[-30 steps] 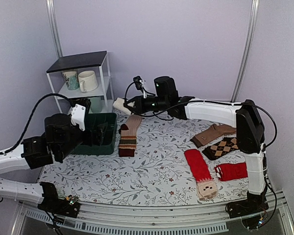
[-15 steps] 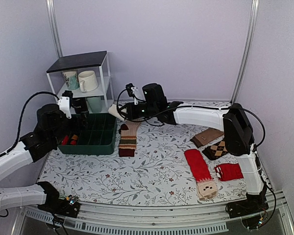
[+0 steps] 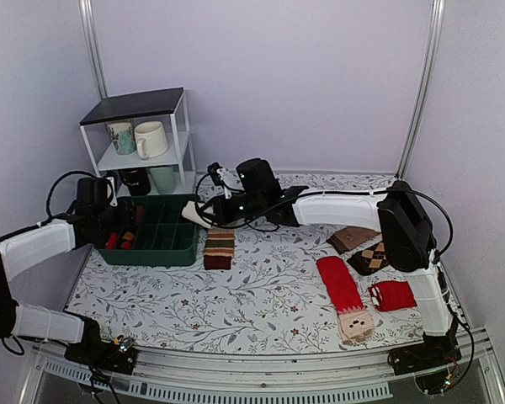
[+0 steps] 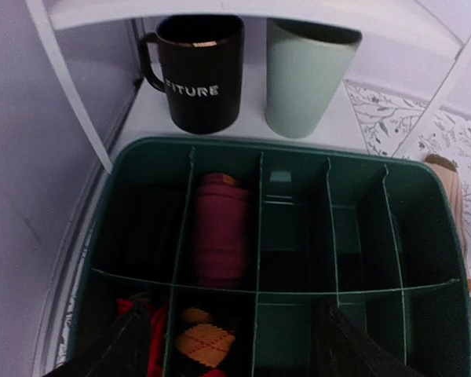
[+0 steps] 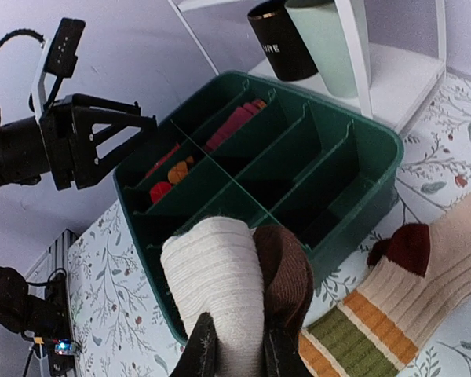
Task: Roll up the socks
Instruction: Move the storage box to the center of the board.
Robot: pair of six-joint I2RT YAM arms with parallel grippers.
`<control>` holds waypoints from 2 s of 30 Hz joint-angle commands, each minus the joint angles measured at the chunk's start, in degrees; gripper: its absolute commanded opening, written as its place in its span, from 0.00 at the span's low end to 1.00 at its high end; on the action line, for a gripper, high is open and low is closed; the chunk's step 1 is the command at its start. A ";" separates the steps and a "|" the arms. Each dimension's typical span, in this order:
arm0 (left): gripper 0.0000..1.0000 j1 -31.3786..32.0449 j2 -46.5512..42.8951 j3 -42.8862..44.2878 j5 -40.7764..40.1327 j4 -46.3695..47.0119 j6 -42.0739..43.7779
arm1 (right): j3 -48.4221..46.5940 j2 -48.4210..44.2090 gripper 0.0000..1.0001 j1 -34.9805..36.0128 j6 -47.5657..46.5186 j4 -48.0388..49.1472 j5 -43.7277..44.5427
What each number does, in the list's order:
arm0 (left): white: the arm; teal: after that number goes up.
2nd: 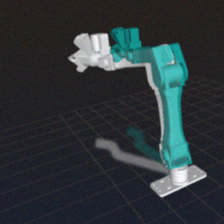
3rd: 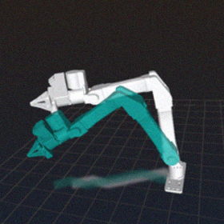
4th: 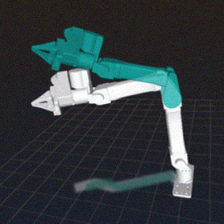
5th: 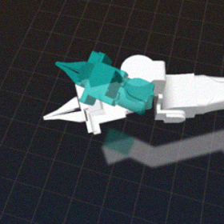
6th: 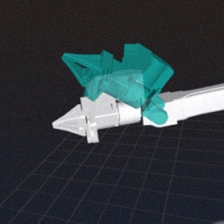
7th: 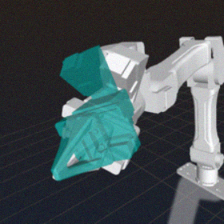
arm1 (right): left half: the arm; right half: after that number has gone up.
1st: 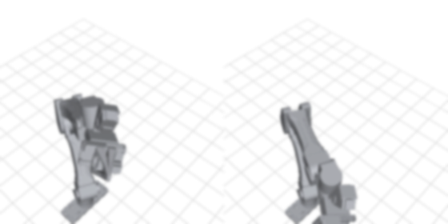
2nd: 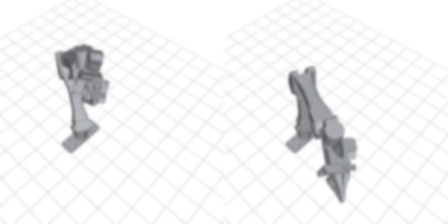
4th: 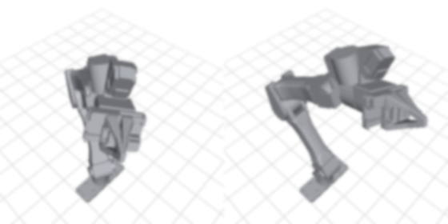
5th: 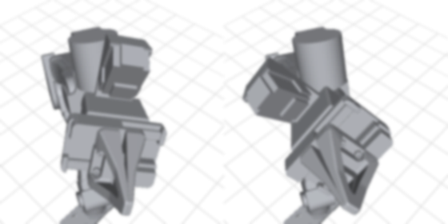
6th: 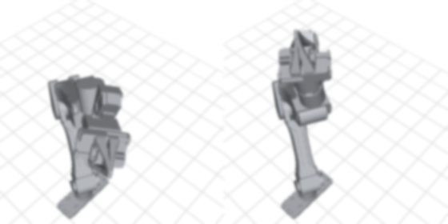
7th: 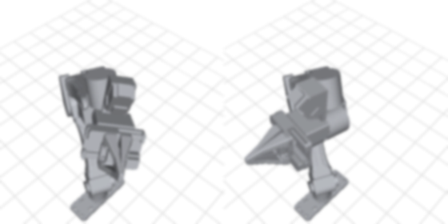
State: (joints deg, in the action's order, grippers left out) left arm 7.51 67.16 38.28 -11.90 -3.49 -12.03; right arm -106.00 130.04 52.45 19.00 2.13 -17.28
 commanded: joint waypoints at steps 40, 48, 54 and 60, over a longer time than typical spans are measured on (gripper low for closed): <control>0.19 9.11 20.67 -0.17 12.52 5.51 -5.97 | 11.96 -10.92 0.00 -3.15 -1.17 0.59 -1.24; 0.00 14.16 15.83 -5.53 13.13 3.28 -10.24 | 15.02 -13.38 0.00 -3.20 -1.85 0.73 -2.27; 0.00 19.35 8.38 -10.94 12.86 0.49 -14.15 | 19.90 -17.35 0.00 -3.22 -3.50 2.37 -5.72; 0.00 23.12 -0.61 -13.84 10.94 -4.83 -16.22 | 24.34 -21.57 0.00 -3.21 -10.35 1.91 -11.79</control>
State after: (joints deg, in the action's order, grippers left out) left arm 28.51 70.74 25.85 -2.15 -1.78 -23.81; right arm -83.74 114.37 49.47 14.06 2.22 -23.59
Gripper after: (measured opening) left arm 0.012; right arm 0.102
